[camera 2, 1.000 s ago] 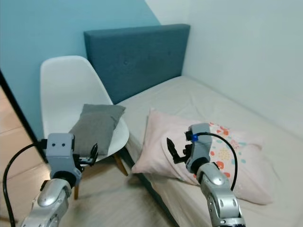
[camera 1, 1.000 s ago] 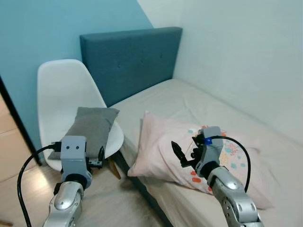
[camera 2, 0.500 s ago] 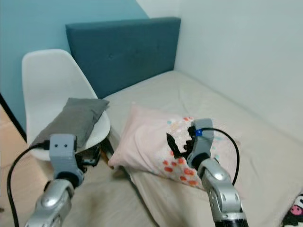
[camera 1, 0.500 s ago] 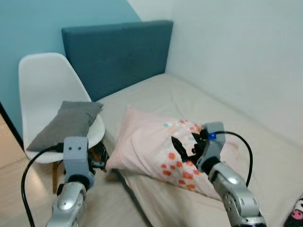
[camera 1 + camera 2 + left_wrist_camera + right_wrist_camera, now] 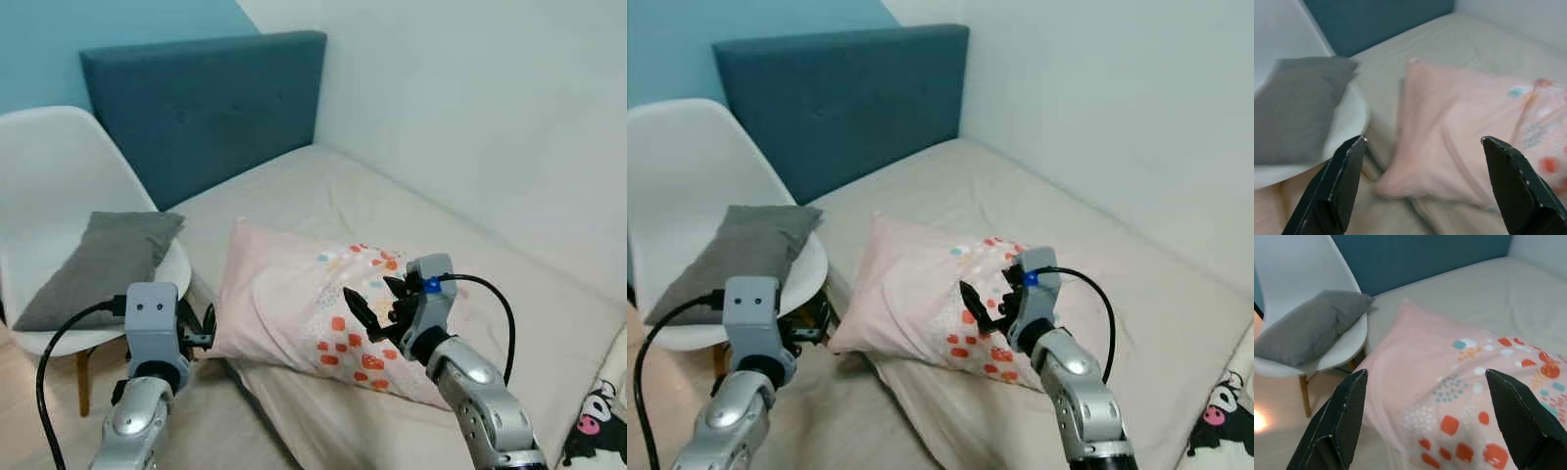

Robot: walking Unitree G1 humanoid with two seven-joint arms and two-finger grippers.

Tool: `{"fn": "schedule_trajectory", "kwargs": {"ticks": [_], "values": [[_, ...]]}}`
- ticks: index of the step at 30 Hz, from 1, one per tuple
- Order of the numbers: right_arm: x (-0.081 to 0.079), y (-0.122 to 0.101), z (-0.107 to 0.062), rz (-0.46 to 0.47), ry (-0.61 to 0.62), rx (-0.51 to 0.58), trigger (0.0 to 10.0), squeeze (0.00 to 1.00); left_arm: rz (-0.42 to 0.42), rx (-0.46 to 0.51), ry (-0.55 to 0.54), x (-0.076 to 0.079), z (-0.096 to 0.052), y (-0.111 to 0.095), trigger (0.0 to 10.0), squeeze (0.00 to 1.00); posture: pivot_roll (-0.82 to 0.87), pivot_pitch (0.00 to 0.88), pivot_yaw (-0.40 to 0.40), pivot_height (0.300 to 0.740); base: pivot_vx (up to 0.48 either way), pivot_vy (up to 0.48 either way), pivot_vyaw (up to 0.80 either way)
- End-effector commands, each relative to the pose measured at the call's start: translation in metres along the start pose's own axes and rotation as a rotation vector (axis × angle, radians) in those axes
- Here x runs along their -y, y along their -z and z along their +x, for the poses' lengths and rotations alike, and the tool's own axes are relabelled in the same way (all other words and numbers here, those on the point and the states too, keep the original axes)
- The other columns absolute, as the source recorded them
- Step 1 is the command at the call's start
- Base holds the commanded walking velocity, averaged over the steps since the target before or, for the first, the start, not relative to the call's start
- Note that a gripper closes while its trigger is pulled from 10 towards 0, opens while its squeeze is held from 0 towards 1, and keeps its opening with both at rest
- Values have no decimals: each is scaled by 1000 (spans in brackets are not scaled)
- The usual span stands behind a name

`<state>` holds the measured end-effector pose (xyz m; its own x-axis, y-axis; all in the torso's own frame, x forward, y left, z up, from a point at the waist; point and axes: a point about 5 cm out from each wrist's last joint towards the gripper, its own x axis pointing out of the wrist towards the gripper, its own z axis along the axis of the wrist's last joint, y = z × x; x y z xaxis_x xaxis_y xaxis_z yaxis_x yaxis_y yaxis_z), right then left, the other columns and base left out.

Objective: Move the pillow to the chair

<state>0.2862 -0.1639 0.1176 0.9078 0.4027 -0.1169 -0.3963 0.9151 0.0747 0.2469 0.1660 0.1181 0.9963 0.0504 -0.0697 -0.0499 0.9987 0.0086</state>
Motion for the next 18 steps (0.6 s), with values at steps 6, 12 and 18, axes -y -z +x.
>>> {"fn": "schedule_trajectory", "kwargs": {"ticks": [6,12,18], "values": [[-2,-8,6,39,17,39,10000,0,2,-11,-22,-5,-1,3,10000,0,-76,0,-107,740,312,0,391],[18,1,6,155,172,-16,10000,0,-7,-29,3,-3,1,5,10000,0,-75,0,-107,740,0,0,-109],[20,5,5,168,194,-39,10000,0,-8,-28,9,-3,1,5,10000,0,-76,0,-106,740,0,0,-713]]}}
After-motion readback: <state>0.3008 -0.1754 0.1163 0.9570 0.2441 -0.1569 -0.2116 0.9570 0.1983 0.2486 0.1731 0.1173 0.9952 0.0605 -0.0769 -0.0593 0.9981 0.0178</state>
